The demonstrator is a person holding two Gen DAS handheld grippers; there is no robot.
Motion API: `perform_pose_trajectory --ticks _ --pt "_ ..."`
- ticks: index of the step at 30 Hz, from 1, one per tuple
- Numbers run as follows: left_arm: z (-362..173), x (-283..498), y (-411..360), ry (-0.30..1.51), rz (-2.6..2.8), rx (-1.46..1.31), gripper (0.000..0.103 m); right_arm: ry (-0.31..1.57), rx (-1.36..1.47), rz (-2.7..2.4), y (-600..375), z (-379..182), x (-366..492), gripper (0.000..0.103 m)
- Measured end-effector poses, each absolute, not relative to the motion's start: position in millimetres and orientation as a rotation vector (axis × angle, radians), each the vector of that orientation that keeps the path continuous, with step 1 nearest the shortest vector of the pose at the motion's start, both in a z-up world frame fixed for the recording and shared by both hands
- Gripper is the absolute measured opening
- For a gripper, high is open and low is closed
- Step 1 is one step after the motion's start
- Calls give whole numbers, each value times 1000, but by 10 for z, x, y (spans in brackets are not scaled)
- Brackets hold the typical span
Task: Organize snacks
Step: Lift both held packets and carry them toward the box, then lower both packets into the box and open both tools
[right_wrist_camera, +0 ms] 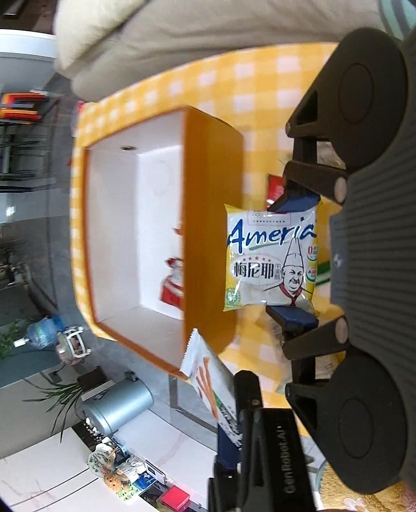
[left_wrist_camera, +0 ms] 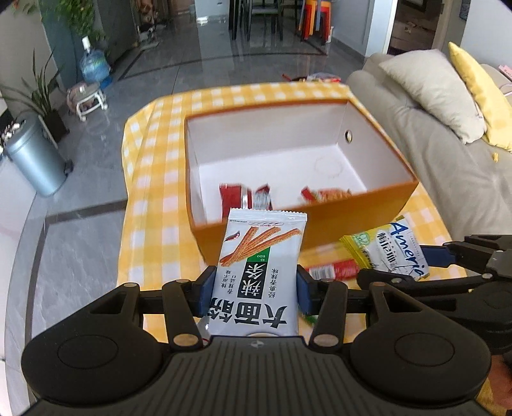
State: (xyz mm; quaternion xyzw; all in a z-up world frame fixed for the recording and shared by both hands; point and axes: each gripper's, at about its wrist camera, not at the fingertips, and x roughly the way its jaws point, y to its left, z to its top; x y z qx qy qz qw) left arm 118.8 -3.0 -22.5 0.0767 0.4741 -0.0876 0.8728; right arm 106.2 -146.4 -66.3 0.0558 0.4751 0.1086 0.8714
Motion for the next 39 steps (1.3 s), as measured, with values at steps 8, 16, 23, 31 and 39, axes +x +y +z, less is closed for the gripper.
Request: perform_pose_trajectory --ticks 8,16,23,31,39 --pt "-99 1486 -187 951 -197 229 57 913 31 213 -1605 -274 1309 56" --pt "-143 1859 -243 962 -206 266 57 907 -34 209 -1707 -161 1731 56" --pt "-262 2203 -290 1021 -236 288 57 982 -61 224 -1699 -301 2177 56" --pt "-602 2470 -411 1098 -267 361 57 1109 -151 224 -1603 -706 2572 56" --pt "-904 2708 -488 1191 -263 360 57 1175 -246 223 -1544 -1046 2796 56"
